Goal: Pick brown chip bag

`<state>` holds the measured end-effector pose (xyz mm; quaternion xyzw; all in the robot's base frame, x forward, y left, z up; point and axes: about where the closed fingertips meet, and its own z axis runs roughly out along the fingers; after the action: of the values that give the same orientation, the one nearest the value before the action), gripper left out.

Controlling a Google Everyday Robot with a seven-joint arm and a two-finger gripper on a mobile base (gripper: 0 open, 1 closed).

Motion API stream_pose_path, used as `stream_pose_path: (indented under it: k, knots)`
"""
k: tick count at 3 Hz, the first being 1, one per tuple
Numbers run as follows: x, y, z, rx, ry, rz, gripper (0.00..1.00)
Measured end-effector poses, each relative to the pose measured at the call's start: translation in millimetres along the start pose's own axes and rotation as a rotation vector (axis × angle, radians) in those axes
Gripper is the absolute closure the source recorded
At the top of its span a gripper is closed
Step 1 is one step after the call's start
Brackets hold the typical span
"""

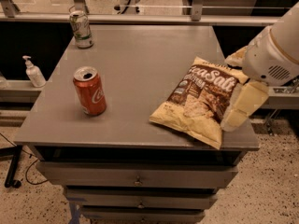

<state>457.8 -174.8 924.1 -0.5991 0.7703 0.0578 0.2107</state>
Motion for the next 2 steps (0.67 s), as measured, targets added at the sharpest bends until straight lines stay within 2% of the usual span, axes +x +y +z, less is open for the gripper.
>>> stream_pose_path:
  k: [1, 2]
  knots:
    - [-14.7, 7.5, 22.1, -0.044, -0.029, 0.097, 0.00]
    - [-26.5, 18.0, 39.5, -0.059, -0.038, 0.180, 0.00]
